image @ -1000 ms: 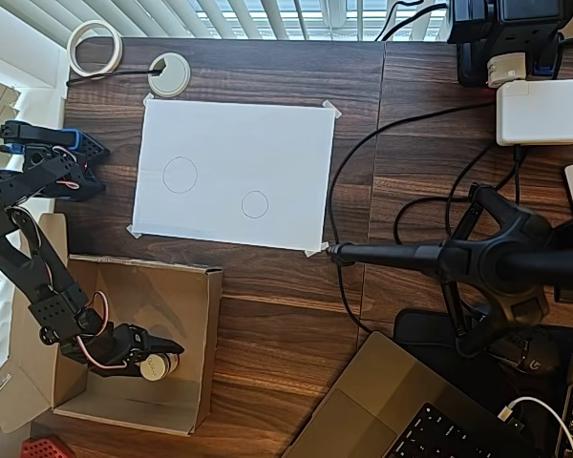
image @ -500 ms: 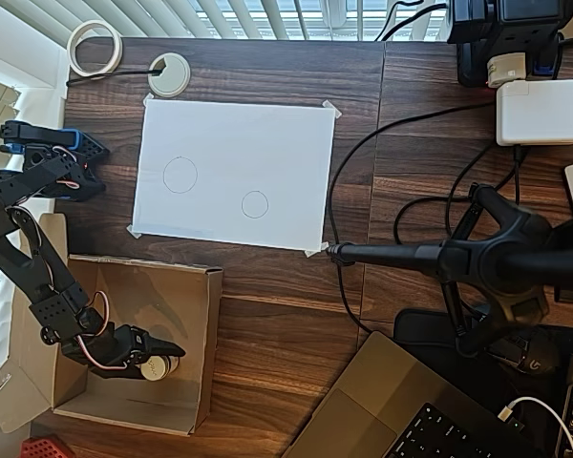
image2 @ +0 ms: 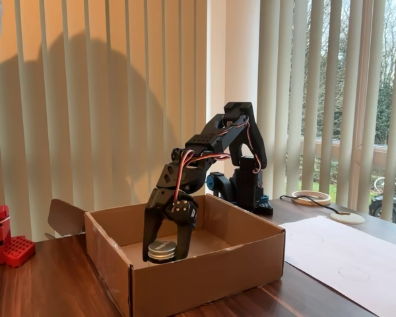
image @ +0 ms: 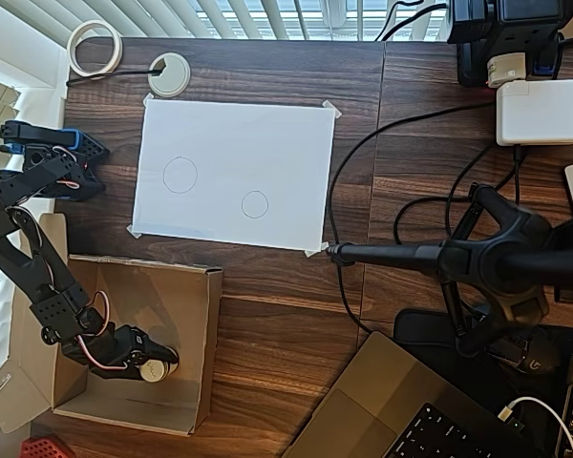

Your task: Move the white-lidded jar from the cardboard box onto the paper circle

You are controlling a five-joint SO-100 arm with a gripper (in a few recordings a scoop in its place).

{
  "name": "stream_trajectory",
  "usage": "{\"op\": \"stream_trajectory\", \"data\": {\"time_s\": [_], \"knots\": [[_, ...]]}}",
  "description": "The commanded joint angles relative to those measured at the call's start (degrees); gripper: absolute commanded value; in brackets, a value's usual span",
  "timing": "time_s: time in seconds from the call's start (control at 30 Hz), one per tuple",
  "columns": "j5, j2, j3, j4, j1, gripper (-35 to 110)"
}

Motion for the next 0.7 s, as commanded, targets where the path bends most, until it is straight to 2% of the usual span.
{"op": "stream_trajectory", "data": {"time_s": [0.0,0.27,0.5,0.67], "knots": [[0.8,11.8,1.6,-5.6,-0.9,7],[4.5,27.9,9.8,-12.6,-5.4,4],[6.5,41.8,14.9,-12.8,-11.2,4],[8.1,51.8,20.0,-13.3,-19.2,3]]}}
